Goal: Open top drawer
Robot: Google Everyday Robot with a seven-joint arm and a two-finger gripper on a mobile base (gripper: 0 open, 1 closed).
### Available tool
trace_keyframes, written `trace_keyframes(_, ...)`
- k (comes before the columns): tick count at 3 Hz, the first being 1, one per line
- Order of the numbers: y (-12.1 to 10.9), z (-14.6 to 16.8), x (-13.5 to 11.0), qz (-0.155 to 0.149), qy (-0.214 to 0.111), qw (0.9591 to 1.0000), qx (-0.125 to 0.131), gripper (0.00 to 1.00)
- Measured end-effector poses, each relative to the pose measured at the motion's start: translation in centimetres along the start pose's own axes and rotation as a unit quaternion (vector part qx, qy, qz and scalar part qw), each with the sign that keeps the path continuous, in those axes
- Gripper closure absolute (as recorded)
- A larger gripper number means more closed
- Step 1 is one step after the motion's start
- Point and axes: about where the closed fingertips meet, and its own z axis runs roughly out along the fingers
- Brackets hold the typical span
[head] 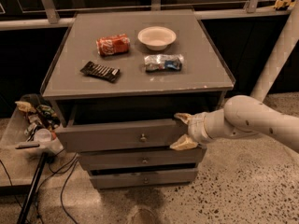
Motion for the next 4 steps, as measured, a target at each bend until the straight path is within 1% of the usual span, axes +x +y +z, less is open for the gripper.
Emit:
trace_keyframes(2, -0.12, -0.18, -0.24, 0.000, 0.000, 1.0000, -0.001, 0.89)
trace_keyframes(3, 0.05, -0.38, -0.39, -0.002, -0.001, 1.0000, -0.003, 1.00)
trace_keyframes(4, -0.14, -0.55, -0.55, -0.002, -0.001, 1.0000, -0.003, 1.00)
